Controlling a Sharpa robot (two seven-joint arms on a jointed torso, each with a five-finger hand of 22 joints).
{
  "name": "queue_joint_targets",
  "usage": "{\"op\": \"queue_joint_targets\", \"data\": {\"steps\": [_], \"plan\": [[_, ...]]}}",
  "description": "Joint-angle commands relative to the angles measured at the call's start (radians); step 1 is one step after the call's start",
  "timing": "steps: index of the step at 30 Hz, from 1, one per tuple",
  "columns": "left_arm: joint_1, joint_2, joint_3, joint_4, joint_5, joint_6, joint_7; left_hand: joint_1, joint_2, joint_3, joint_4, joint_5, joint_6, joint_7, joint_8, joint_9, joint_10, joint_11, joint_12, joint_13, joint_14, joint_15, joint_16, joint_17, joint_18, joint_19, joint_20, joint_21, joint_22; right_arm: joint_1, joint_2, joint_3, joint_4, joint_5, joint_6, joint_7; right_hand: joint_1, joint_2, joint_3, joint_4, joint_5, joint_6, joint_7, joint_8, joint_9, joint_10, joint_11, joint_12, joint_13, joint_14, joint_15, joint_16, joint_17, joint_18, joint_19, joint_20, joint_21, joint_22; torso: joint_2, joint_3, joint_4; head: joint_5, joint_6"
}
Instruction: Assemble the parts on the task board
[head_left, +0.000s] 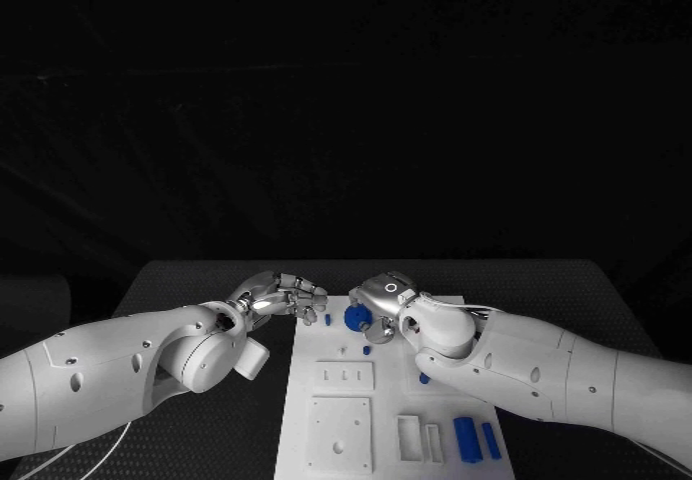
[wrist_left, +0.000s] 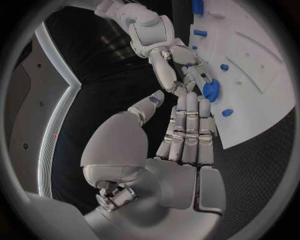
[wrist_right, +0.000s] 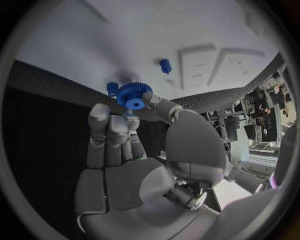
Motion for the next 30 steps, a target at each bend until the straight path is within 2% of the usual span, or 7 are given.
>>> {"op": "queue_joint_targets", "data": {"steps": [1, 20, 25, 30], "plan": [[0.001, 0.002, 0.001, 0.001, -0.004, 0.003, 0.006, -0.006, 0.0, 0.006, -0.002, 0.004, -0.001, 0.005, -0.005, 0.001, -0.001, 0.002, -0.004, 0.001, -0.008, 0.0, -0.004, 0.001, 0.017, -0.01, 0.0, 0.003, 0.021, 0.0, 0.004, -0.002, -0.007, -0.018, 0.016, -0.004, 0.006, -0.006, 0.004, -0.005, -0.002, 0.161, -0.001, -0.005, 0.001, -0.003, -0.006, -0.004, 0.001, 0.003, -0.006, -0.005, 0.002, 0.021, 0.001, -0.008, 0.006, 0.012, -0.001, 0.0007, -0.0011, 0.002, 0.0], [0.001, 0.003, 0.001, 0.002, -0.004, 0.005, 0.005, -0.007, 0.0, 0.006, -0.003, 0.004, -0.001, 0.006, -0.005, 0.001, -0.001, 0.002, -0.005, 0.001, -0.008, 0.0, -0.004, 0.002, 0.017, -0.01, 0.0, 0.004, 0.021, -0.005, 0.015, -0.02, -0.033, -0.008, 0.021, 0.002, 0.007, -0.011, 0.002, -0.007, -0.002, 0.159, 0.0, -0.007, 0.001, -0.004, -0.005, -0.005, 0.001, 0.003, -0.005, -0.006, 0.003, 0.021, 0.001, -0.008, 0.006, 0.012, 0.0, -0.0003, -0.0014, 0.006, 0.0], [0.001, 0.002, 0.001, 0.002, -0.004, 0.005, 0.005, -0.007, 0.0, 0.006, -0.003, 0.004, -0.001, 0.006, -0.005, 0.002, -0.001, 0.002, -0.005, 0.001, -0.008, 0.0, -0.004, 0.002, 0.017, -0.011, 0.0, 0.004, 0.021, -0.005, 0.018, -0.024, -0.038, 0.0, 0.02, 0.004, 0.007, -0.018, -0.001, -0.01, -0.002, 0.147, 0.004, -0.014, -0.002, -0.006, -0.002, -0.01, 0.0, 0.003, -0.003, -0.01, 0.004, 0.021, 0.0, -0.007, 0.005, 0.011, 0.0, -0.0007, -0.0015, 0.005, 0.001], [0.001, 0.001, 0.001, 0.003, -0.004, 0.005, 0.004, -0.007, 0.0, 0.007, -0.003, 0.004, -0.002, 0.006, -0.005, 0.002, -0.001, 0.002, -0.005, 0.001, -0.008, 0.0, -0.004, 0.002, 0.017, -0.011, 0.0, 0.004, 0.021, -0.005, 0.019, -0.027, -0.039, 0.008, 0.028, 0.005, 0.006, -0.036, -0.008, -0.012, -0.002, 0.118, 0.014, -0.032, -0.009, -0.008, 0.008, -0.014, 0.0, 0.004, 0.006, -0.015, 0.005, 0.021, -0.001, -0.006, 0.004, 0.01, -0.001, -0.0003, -0.0014, 0.005, 0.0]]}}
